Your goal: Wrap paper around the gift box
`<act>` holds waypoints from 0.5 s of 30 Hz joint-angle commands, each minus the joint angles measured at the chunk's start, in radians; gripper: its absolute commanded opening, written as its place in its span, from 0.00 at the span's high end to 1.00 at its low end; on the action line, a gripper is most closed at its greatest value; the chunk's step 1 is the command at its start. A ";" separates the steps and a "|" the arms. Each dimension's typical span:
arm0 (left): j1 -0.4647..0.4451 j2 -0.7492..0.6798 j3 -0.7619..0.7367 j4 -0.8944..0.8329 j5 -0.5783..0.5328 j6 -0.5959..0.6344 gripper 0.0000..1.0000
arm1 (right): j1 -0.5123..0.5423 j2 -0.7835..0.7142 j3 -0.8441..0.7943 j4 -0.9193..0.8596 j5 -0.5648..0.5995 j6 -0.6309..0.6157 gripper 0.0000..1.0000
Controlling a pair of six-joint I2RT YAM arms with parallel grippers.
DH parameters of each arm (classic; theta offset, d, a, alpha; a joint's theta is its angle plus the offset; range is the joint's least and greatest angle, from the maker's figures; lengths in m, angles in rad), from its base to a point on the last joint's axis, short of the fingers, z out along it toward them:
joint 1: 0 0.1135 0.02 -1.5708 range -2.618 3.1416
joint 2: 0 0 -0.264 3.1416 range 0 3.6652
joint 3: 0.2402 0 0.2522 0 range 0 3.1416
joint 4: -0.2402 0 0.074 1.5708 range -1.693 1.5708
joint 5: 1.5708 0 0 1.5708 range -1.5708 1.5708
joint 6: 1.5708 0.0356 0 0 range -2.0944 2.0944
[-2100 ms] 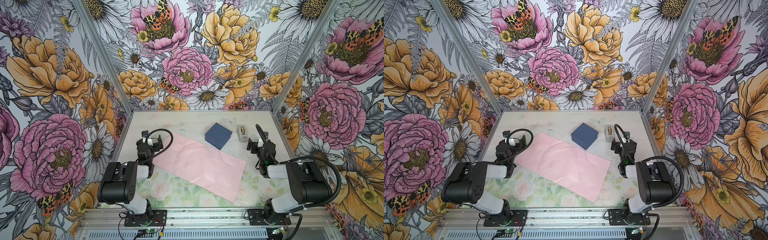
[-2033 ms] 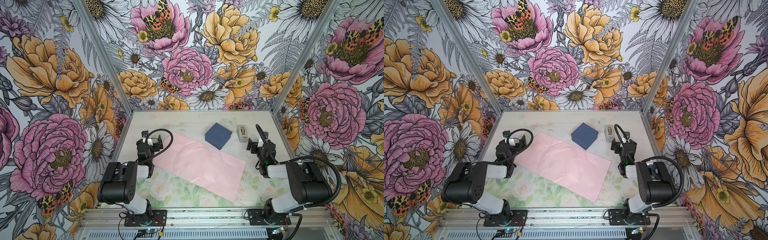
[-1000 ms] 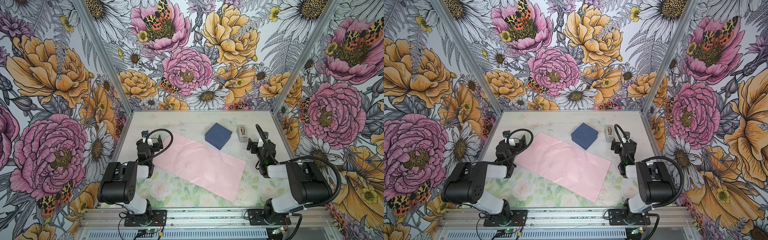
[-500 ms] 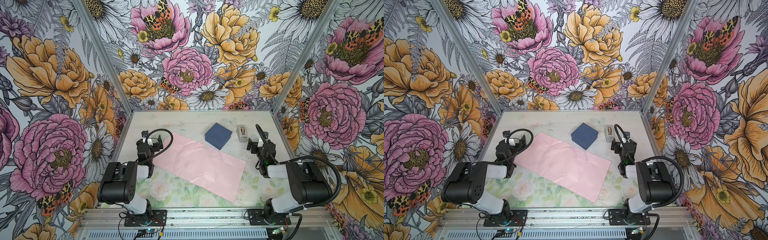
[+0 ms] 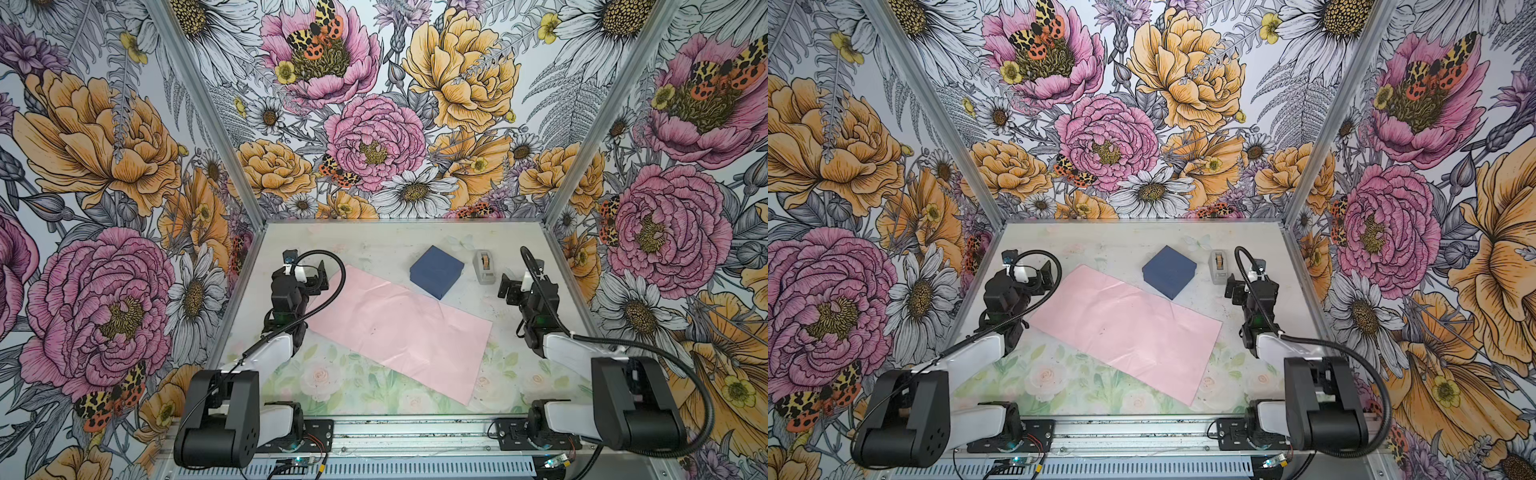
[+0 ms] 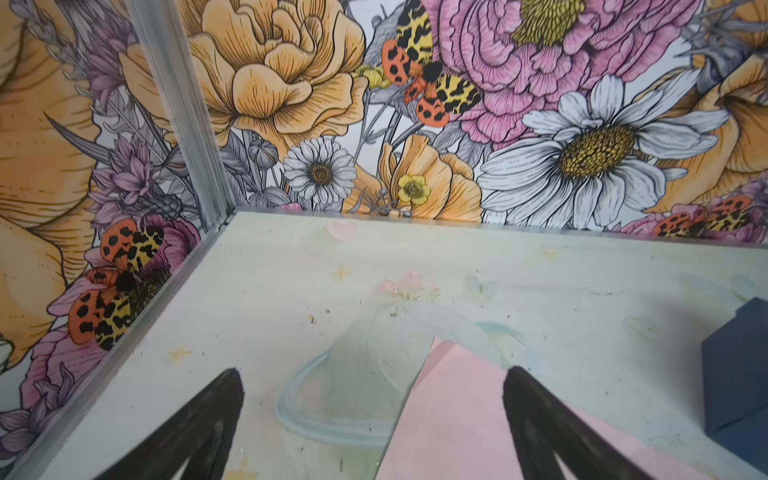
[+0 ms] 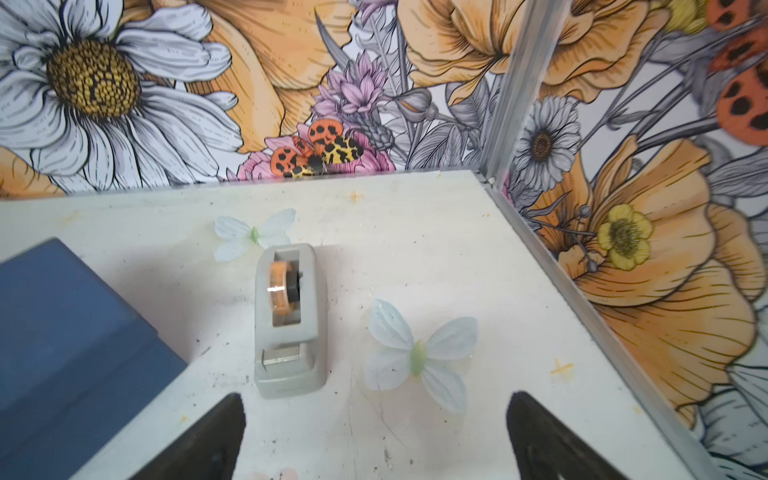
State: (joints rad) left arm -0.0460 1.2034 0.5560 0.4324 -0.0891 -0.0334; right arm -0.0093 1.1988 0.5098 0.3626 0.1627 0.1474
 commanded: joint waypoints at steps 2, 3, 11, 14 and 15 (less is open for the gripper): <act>-0.007 -0.030 0.148 -0.445 0.012 -0.101 0.01 | 0.007 -0.188 0.156 -0.542 0.042 0.162 0.00; -0.007 -0.013 0.186 -0.515 0.009 -0.132 0.01 | 0.004 -0.226 0.165 -0.618 -0.021 0.208 0.00; -0.014 0.217 0.346 -0.740 0.155 -0.292 0.01 | 0.101 -0.349 0.093 -0.936 -0.338 0.533 0.00; -0.001 0.287 0.391 -0.788 0.157 -0.304 0.02 | 0.249 -0.340 0.062 -0.981 -0.305 0.615 0.00; 0.006 0.311 0.406 -0.795 0.166 -0.308 0.03 | 0.297 -0.335 0.047 -0.979 -0.295 0.651 0.00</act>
State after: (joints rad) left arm -0.0509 1.4876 0.9096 -0.2680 0.0319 -0.2951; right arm 0.1947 0.8631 0.5777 -0.4915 -0.1017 0.6479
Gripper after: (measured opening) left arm 0.971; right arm 0.995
